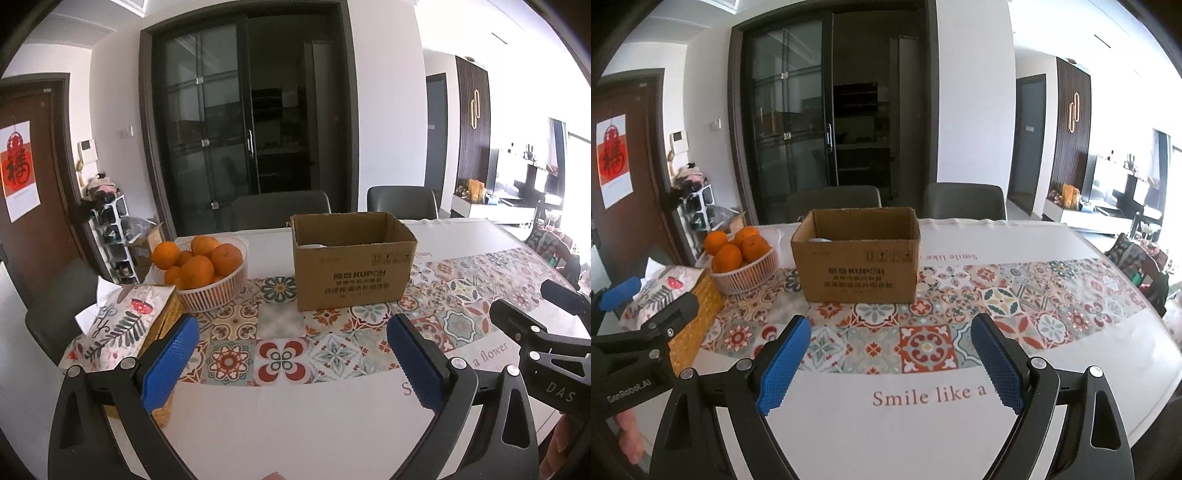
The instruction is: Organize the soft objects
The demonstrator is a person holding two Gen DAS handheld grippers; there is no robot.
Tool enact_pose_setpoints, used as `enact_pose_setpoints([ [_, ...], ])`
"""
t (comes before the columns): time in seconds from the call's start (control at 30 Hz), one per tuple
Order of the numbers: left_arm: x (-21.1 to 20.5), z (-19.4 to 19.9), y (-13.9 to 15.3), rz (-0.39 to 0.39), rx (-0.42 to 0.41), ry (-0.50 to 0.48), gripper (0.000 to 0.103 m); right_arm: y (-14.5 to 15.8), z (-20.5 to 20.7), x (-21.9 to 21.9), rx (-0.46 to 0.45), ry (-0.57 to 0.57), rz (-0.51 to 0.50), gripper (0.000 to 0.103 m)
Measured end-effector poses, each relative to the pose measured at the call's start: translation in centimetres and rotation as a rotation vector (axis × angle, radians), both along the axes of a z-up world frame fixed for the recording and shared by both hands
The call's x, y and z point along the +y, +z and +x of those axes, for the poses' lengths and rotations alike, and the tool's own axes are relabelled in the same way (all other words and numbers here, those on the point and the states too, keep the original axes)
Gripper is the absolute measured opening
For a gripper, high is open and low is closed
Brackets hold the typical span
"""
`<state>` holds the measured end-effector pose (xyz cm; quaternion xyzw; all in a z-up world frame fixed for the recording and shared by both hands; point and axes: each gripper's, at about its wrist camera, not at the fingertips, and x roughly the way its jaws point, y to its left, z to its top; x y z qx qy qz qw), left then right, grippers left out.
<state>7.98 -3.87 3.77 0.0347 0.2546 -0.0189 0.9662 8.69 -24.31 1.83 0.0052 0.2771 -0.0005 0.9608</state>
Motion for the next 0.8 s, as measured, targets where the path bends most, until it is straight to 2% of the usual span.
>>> enact_pose_setpoints([
  [0.2,-0.4,-1.4,0.0,0.02,-0.028,0.004,0.103,-0.7,-1.1,-0.8,-0.001,-0.001,0.03,0.09],
  [0.33,-0.4,-1.9,-0.4,0.006,-0.022,-0.012,0.103,-1.0,-1.8,-1.0,-0.006,0.005,0.048,0.09],
  [0.8,-0.5,-3.0,-0.7,0.007,-0.022,-0.011,0.103,-1.2,-2.6,-1.0,-0.01,0.001,0.041,0.09],
])
